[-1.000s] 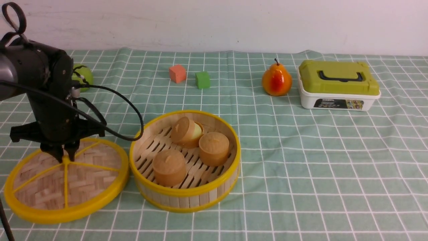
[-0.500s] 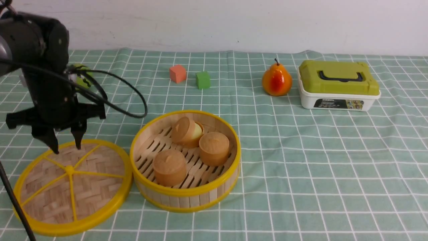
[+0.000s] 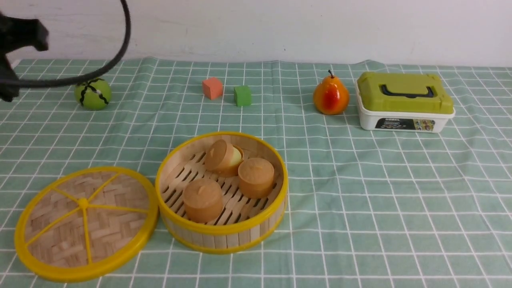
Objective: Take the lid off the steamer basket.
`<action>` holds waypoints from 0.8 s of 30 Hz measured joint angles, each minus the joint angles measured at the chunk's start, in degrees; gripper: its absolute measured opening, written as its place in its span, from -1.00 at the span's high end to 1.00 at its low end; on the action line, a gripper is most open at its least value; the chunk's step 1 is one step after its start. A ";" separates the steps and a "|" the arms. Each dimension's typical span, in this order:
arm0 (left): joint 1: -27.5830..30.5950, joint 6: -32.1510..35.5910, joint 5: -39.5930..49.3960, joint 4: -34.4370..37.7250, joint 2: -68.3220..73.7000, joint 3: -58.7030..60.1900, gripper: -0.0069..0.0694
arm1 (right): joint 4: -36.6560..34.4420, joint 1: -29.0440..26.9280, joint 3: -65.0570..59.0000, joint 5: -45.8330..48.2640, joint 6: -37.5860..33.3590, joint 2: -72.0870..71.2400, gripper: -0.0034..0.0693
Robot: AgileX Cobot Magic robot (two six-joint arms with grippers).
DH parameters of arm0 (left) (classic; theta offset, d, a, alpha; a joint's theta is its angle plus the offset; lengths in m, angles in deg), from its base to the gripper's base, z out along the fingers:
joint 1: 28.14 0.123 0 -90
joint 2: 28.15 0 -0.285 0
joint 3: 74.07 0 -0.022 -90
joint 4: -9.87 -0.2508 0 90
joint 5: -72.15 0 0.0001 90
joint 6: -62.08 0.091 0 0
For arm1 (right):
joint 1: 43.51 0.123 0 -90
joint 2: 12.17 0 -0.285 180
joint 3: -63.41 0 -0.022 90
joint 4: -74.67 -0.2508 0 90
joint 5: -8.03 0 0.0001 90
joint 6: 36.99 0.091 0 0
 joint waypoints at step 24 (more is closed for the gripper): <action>0.00 20.59 -39.31 30.17 -52.73 61.54 0.85 | 0.00 0.00 0.00 0.00 0.00 0.00 0.24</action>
